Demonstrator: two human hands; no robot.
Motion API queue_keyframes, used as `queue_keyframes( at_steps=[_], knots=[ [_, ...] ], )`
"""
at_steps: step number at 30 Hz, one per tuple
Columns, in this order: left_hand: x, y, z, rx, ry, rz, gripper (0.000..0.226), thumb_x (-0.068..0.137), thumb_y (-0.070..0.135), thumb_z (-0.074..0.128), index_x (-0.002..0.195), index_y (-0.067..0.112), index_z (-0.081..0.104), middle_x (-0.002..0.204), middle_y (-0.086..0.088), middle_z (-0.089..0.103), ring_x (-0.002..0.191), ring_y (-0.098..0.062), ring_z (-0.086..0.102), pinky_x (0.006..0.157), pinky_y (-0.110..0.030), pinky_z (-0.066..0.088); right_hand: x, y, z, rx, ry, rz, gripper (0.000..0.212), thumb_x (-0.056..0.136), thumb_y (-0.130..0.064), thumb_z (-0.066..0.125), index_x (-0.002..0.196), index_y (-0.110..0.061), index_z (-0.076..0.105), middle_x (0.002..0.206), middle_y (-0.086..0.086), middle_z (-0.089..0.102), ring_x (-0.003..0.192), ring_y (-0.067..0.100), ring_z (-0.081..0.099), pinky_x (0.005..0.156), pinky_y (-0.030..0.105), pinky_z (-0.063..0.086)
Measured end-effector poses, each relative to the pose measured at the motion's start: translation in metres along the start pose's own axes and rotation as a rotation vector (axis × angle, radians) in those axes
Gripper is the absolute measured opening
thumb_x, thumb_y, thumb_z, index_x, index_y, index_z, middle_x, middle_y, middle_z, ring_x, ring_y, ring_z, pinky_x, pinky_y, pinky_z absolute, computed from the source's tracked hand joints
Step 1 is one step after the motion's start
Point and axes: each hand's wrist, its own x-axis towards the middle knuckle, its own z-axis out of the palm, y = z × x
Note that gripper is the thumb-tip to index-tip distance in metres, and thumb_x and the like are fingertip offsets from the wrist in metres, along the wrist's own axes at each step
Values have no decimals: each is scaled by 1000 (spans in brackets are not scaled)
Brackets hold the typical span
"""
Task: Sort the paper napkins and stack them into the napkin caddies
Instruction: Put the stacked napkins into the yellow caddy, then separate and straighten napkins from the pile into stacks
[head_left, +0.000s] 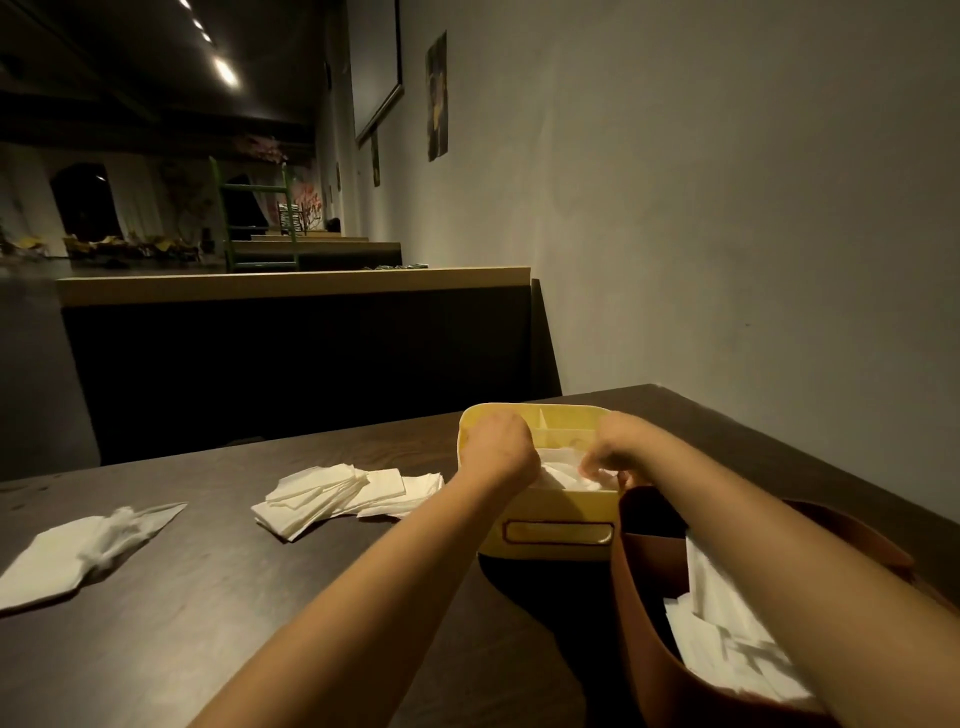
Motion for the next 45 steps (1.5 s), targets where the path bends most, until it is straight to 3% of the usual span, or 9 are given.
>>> queue_keyframes(
  at_steps=[3, 6, 10, 19, 26, 31, 37, 41, 45],
  knots=[
    [-2, 1, 3, 161, 135, 181, 23, 88, 22, 64, 103, 5, 63, 106, -8, 57, 90, -19, 52, 75, -28, 44, 3, -3, 14, -260, 249, -62, 41, 81, -16, 67, 120, -4, 56, 111, 13, 55, 95, 24, 57, 69, 29, 50],
    [0, 7, 0, 132, 35, 288, 15, 92, 10, 57, 102, 3, 64, 102, -11, 66, 84, -21, 61, 71, -27, 47, 1, -8, 16, -487, 361, -265, 43, 86, -12, 62, 128, -9, 50, 127, 14, 49, 113, 30, 50, 89, 37, 47],
    [8, 3, 5, 115, -65, 291, 19, 93, 6, 53, 106, 3, 66, 101, -12, 67, 82, -18, 62, 77, -26, 51, 8, -10, 16, -429, 135, -342, 26, 90, -6, 55, 115, -10, 61, 116, 11, 60, 105, 25, 57, 90, 31, 48],
    [20, -6, 7, 109, -215, 218, 26, 94, 12, 53, 115, 5, 64, 110, -11, 64, 95, -22, 60, 86, -29, 51, 21, -5, 18, -396, 96, -400, 17, 88, -4, 56, 101, -9, 66, 108, 10, 64, 100, 25, 59, 82, 24, 46],
    [8, -11, -4, -35, -69, 258, 26, 97, 10, 44, 109, 3, 67, 91, -5, 58, 81, -17, 54, 76, -26, 47, 1, -13, 19, -350, 297, -353, 14, 87, -7, 56, 99, -14, 61, 88, 4, 56, 81, 18, 59, 73, 27, 52],
    [-26, -17, -35, -224, 109, 270, 27, 96, 4, 43, 112, 3, 65, 109, -13, 66, 97, -25, 63, 83, -31, 53, -23, -25, 10, -168, 432, -393, 13, 88, -6, 53, 93, -11, 64, 87, 8, 61, 80, 21, 59, 74, 33, 54],
    [-85, -78, -72, -385, 298, 131, 22, 94, 8, 51, 111, 5, 65, 108, -10, 67, 98, -21, 62, 84, -33, 52, -76, -71, 26, 44, 550, -725, 19, 92, -9, 50, 101, -7, 67, 94, 6, 62, 86, 15, 53, 73, 25, 44],
    [-133, -139, -77, -428, 333, -57, 22, 91, 10, 52, 108, 7, 66, 102, -10, 68, 87, -16, 60, 75, -25, 49, -96, -111, 74, 71, 451, -841, 18, 91, -12, 52, 102, -8, 66, 96, 7, 66, 88, 18, 60, 76, 30, 52],
    [-177, -196, -82, -501, 323, -242, 21, 92, 11, 51, 108, 9, 63, 99, -11, 68, 88, -21, 64, 78, -33, 53, -98, -142, 133, 51, 318, -853, 19, 87, -16, 55, 99, -10, 68, 100, 12, 69, 94, 26, 63, 82, 37, 51]
  ],
)
